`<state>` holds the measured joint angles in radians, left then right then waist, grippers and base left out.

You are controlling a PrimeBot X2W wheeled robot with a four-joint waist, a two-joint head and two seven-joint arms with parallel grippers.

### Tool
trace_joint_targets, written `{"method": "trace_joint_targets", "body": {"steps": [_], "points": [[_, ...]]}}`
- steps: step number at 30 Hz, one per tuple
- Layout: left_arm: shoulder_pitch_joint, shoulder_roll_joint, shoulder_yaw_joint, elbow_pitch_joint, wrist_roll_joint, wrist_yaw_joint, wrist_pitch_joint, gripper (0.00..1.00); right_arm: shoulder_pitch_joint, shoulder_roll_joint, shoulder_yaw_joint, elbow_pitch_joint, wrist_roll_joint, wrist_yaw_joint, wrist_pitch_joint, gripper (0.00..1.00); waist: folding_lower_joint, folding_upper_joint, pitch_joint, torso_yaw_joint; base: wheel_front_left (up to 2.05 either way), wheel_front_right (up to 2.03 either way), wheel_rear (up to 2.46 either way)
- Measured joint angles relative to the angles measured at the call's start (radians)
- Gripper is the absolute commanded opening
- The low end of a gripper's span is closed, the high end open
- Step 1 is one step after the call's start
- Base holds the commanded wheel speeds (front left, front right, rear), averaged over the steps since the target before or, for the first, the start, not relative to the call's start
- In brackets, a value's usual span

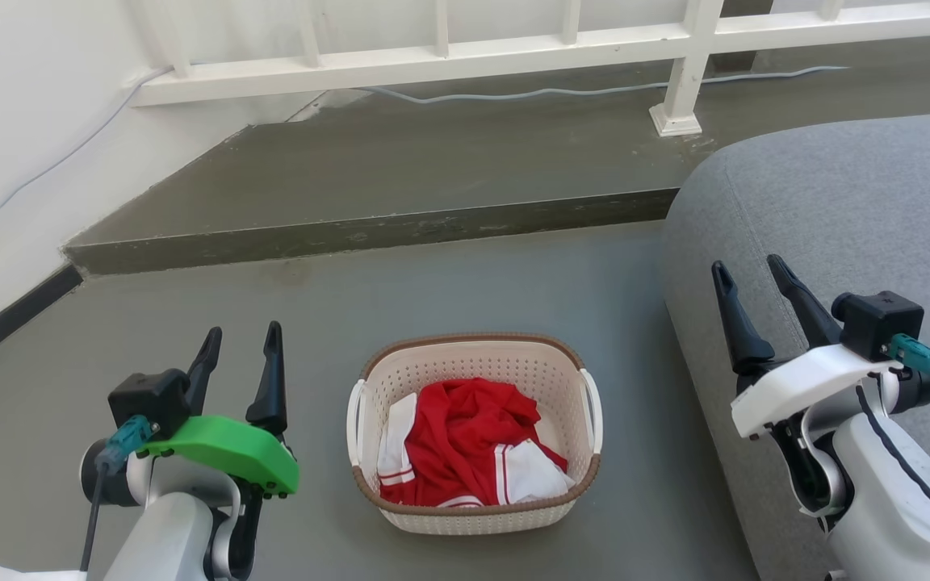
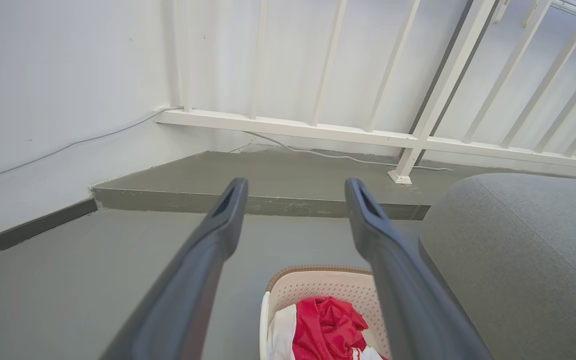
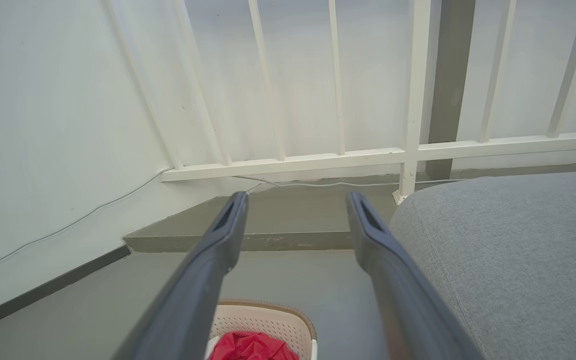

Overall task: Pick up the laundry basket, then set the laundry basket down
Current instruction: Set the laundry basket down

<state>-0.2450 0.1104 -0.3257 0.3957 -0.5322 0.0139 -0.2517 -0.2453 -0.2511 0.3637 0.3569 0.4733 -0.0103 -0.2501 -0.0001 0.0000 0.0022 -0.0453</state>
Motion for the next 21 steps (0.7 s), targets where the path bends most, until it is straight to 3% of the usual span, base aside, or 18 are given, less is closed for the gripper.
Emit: {"method": "trace_joint_targets", "body": {"steps": [21], "points": [[0.067,-0.025,0.033,-0.077,0.061,-0.023,0.0,1.0,0.083,0.011,-0.055,-0.073,-0.054,0.001,0.0,1.0,0.0,0.0,0.002,0.013,0.0,0.0,0.0]]}}
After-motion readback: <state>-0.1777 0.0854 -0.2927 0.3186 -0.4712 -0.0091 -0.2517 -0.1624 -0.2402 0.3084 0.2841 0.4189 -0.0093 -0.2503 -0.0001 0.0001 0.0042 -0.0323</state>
